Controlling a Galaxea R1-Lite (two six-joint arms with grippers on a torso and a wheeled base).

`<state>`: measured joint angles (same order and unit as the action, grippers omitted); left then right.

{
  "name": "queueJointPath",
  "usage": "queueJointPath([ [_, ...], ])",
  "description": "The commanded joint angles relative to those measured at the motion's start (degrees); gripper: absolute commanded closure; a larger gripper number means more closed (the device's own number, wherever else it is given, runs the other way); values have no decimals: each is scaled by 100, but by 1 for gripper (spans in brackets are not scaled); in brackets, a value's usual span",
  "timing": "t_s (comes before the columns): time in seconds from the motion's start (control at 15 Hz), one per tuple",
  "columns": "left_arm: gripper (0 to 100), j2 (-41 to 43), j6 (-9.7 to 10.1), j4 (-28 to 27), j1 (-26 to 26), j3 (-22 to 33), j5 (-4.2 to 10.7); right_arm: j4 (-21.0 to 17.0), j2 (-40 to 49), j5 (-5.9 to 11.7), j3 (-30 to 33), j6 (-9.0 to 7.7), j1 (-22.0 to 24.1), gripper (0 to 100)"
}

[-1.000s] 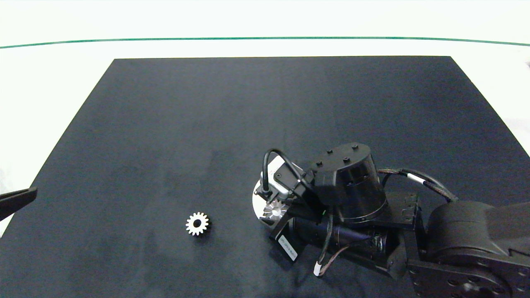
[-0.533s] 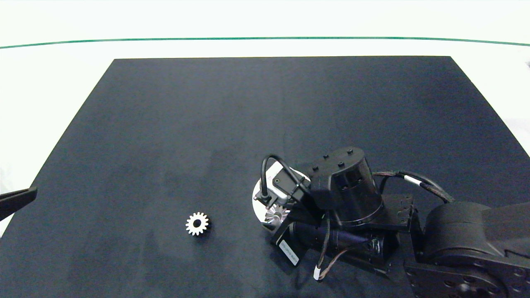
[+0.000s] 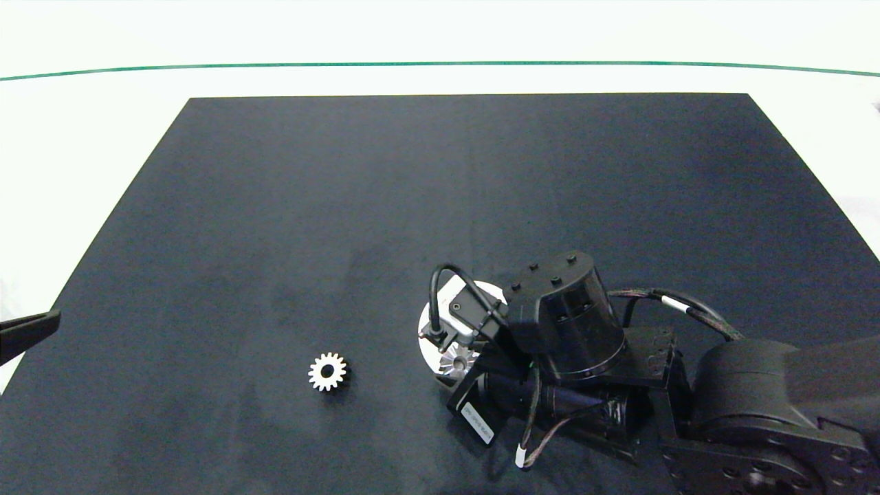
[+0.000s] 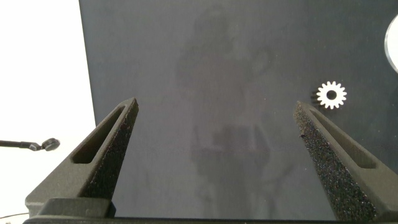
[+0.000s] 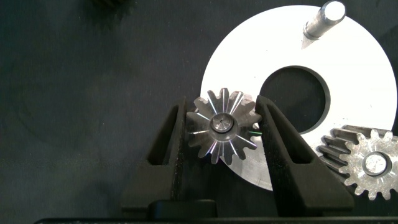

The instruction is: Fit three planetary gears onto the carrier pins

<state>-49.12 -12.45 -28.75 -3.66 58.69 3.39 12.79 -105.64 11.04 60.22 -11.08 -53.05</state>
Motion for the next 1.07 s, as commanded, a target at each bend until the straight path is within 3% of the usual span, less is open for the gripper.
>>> queueJointPath([
  [0.07, 0, 42, -3, -17, -3, 3, 4, -4, 17, 12, -37, 1, -3, 100],
  [0.13, 0, 42, -12, -17, -3, 3, 4, -4, 26, 12, -46, 1, 6, 100],
  [0.2, 0, 42, -12, -17, -3, 3, 4, -4, 26, 12, -46, 1, 6, 0],
  [0.73, 0, 42, -12, -26, -12, -41, 4, 48, 79, 21, -169, 80, 32, 0],
  [0.87, 0, 42, -12, -26, -12, -33, 4, 31, 325, 416, -195, 89, 23, 0],
  [0.93, 0, 42, -12, -26, -21, -33, 4, 4, 466, 460, -239, 89, 23, 0],
  [1.07, 0, 16, -3, -52, -47, -200, 4, -4, 1679, 522, -881, 36, -3, 0],
])
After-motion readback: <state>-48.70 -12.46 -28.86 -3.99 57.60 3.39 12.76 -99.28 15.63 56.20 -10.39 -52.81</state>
